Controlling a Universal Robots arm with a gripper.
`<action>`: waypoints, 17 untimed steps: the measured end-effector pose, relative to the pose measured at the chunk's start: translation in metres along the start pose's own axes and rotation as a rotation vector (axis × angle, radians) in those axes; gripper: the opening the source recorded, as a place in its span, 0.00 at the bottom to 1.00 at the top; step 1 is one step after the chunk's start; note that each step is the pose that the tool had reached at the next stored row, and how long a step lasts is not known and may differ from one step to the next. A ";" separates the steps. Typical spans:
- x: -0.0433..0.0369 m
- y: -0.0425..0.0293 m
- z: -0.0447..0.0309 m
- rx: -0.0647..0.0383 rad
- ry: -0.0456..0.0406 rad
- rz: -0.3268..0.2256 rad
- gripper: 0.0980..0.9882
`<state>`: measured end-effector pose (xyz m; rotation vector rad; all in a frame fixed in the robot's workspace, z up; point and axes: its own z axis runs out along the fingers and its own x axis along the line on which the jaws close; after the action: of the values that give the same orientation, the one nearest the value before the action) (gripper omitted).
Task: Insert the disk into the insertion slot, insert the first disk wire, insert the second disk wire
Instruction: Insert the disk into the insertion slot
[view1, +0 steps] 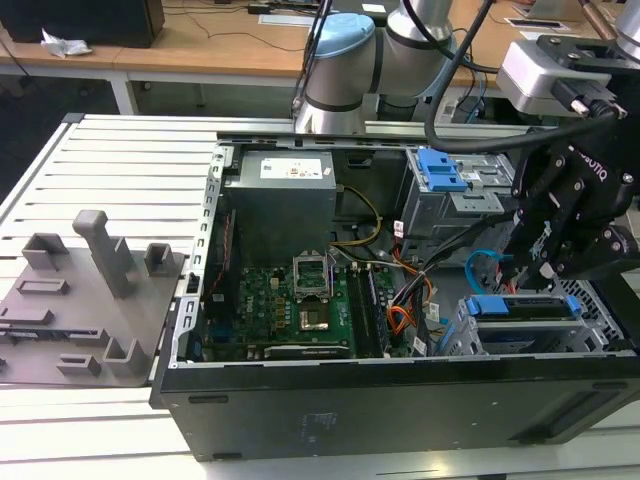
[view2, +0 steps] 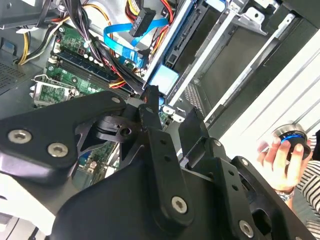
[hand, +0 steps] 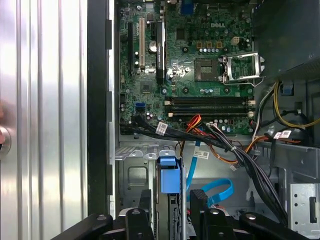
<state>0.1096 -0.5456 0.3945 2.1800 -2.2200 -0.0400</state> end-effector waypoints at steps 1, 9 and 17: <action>0.0000 0.0000 0.0000 0.000 0.0001 0.000 0.37; 0.0000 0.0000 0.0003 0.000 0.0000 0.000 0.01; -0.0004 -0.0122 0.0001 0.000 -0.0001 0.000 0.01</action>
<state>0.1218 -0.5454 0.3940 2.1800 -2.2198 -0.0403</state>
